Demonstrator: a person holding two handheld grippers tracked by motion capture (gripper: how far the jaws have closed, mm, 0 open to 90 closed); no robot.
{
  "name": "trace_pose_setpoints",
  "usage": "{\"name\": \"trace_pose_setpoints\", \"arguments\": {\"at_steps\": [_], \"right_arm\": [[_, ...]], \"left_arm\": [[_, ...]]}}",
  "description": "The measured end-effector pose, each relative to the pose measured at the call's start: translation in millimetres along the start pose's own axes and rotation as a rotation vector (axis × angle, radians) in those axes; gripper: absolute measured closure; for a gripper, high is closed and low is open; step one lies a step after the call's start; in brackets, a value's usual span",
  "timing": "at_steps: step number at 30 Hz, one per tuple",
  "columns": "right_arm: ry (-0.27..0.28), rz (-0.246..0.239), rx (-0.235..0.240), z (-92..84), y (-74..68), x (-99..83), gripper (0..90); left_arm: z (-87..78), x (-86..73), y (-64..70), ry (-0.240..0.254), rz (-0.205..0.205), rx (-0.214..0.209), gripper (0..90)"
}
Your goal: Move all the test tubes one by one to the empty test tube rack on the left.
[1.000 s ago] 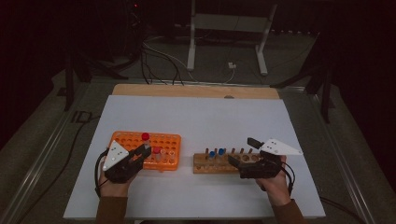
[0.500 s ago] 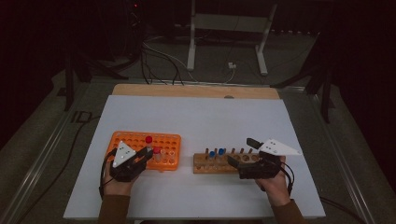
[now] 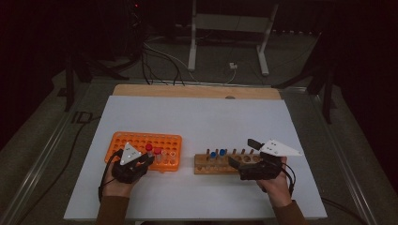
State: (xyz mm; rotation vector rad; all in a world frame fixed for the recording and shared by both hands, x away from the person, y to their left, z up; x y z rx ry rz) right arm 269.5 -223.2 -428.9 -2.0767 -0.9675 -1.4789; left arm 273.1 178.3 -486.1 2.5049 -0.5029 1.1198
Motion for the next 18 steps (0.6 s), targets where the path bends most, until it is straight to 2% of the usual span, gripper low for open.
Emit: {"name": "trace_pose_setpoints", "arguments": {"at_steps": [8, 11, 14, 16, 18], "right_arm": [[-0.001, -0.001, 0.004, 0.5, -0.5, -0.2, 0.0], [-0.002, 0.0, 0.005, 0.7, -0.8, -0.3, 0.0], [-0.002, -0.003, 0.008, 1.1, -1.3, -0.2, 0.0], [-0.003, -0.004, 0.008, 1.3, -1.5, -0.3, 0.0], [-0.004, -0.003, 0.01, 1.6, -1.4, -0.6, 0.0]], "left_arm": [[1.9, -0.6, -0.8, -0.017, -0.007, -0.014, 74.9], [1.8, -1.3, -2.3, -0.009, -0.027, -0.032, 73.5], [-0.3, -1.2, -4.8, 0.013, -0.057, -0.056, 65.8], [-4.2, -0.1, -7.3, 0.048, -0.086, -0.061, 58.9], [-9.1, 0.9, -10.9, 0.089, -0.122, -0.084, 51.9]]}}
Point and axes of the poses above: each handheld gripper's, and its own axes: z roughly forward along the jaws, x roughly out of its top, y roughly to its right, the point moved 1 cm from there along z, roughly forward along the jaws, and after that the axes turned 12 degrees about -z, right-handed, at the moved point
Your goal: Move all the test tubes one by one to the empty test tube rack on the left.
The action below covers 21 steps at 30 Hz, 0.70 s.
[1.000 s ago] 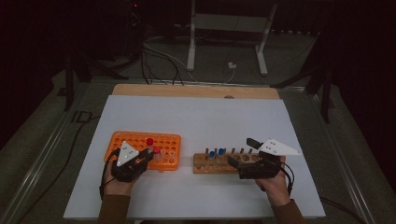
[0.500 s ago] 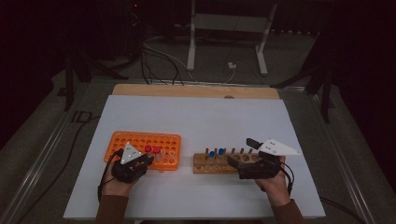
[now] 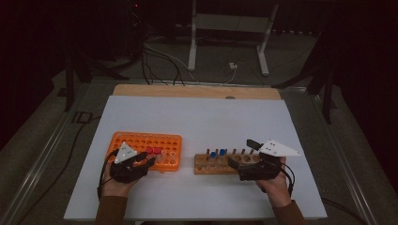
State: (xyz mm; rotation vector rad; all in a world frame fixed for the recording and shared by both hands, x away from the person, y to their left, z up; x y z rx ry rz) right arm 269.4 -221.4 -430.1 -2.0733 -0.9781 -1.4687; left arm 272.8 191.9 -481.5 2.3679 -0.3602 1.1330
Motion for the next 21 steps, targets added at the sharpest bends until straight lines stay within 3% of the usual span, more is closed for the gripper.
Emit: {"name": "trace_pose_setpoints", "arguments": {"at_steps": [5, 7, 15, 21], "right_arm": [[-0.008, 0.004, 0.007, 2.4, 0.1, -1.6, 0.0], [-0.01, 0.002, 0.01, 4.0, -0.2, -1.9, 0.0], [-0.034, 0.023, 0.038, 11.5, 0.9, -6.6, 4.3], [-0.053, 0.019, 0.05, 20.6, -0.9, -10.1, 10.1]], "left_arm": [[-10.1, 3.6, -7.3, 0.102, -0.106, -0.089, 38.7], [-13.0, 4.8, -7.3, 0.137, -0.126, -0.109, 33.5], [-16.8, 10.4, 2.6, 0.221, -0.1, -0.105, 17.3], [-17.8, 14.2, 9.7, 0.263, -0.082, -0.087, 12.4]]}}
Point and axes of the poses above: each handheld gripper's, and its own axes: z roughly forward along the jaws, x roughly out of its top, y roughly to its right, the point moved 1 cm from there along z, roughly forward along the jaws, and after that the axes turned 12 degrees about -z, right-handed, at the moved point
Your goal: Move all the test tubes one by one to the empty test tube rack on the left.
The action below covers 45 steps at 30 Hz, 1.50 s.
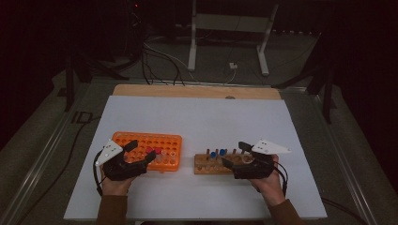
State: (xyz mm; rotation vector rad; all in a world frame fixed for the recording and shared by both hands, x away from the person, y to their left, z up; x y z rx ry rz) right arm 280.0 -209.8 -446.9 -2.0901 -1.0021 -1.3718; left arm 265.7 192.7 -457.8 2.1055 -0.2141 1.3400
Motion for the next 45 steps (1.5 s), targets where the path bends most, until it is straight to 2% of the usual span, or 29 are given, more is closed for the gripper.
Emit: {"name": "trace_pose_setpoints", "arguments": {"at_steps": [4, 9, 13, 19, 28, 34, 39, 45], "right_arm": [[-0.015, -0.007, -0.001, 6.3, 0.3, -3.2, 17.2], [-0.026, -0.06, -0.033, 9.1, -2.7, -6.1, 40.1], [-0.027, -0.069, -0.024, 9.8, -2.2, -7.1, 52.5], [-0.047, -0.093, 0.005, 15.2, -5.7, -8.8, 65.0], [-0.075, -0.118, 0.03, 25.3, -8.6, -10.2, 72.1], [-0.087, -0.127, 0.033, 30.2, -8.6, -10.8, 75.8], [-0.087, -0.14, 0.034, 28.6, -8.9, -8.5, 76.2], [-0.057, -0.148, 0.037, 18.9, -7.0, 0.3, 76.2]], "left_arm": [[0.3, 1.5, 6.5, 0.009, 0.024, 0.011, 8.1], [3.3, 1.6, 16.6, 0.012, 0.069, 0.026, 3.1], [4.7, 1.2, 25.7, 0.028, 0.102, 0.041, 3.5], [9.7, -0.1, 37.9, 0.028, 0.126, 0.028, 3.7], [24.3, 2.0, 58.8, -0.005, 0.187, -0.048, 3.7], [38.4, 0.6, 73.3, -0.034, 0.203, -0.112, 4.0], [49.9, -6.7, 86.5, -0.079, 0.221, -0.15, 4.2], [56.1, -9.9, 98.5, -0.1, 0.253, -0.169, 4.6]]}}
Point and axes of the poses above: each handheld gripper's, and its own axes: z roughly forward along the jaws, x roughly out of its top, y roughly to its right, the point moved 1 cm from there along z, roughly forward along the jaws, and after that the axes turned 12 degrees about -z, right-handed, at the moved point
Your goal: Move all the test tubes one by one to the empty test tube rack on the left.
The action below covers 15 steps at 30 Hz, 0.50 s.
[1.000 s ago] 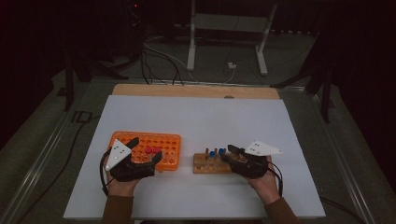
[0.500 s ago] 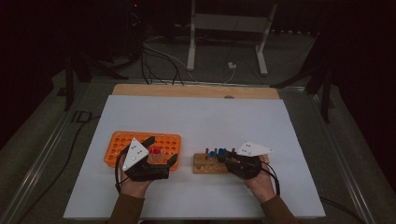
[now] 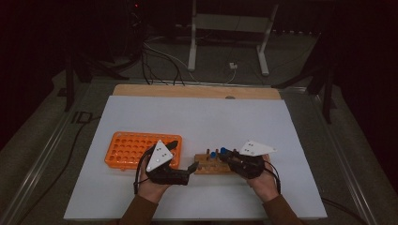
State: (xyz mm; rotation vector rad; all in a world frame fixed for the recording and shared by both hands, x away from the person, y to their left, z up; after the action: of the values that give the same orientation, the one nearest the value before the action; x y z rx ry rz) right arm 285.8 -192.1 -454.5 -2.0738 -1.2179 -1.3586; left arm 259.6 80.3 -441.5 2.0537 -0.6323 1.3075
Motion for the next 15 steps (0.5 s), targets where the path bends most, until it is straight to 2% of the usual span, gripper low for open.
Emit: {"name": "trace_pose_setpoints", "arguments": {"at_steps": [9, 15], "right_arm": [[0.079, 0.015, -0.011, -23.5, 4.6, 18.6, 76.2], [0.117, 0.027, -0.008, -37.3, 5.5, 28.0, 76.2]], "left_arm": [[12.2, 0.7, 10.4, -0.022, 0.019, -0.007, 5.9], [20.5, 2.5, 19.5, -0.032, 0.032, -0.028, 7.2]]}}
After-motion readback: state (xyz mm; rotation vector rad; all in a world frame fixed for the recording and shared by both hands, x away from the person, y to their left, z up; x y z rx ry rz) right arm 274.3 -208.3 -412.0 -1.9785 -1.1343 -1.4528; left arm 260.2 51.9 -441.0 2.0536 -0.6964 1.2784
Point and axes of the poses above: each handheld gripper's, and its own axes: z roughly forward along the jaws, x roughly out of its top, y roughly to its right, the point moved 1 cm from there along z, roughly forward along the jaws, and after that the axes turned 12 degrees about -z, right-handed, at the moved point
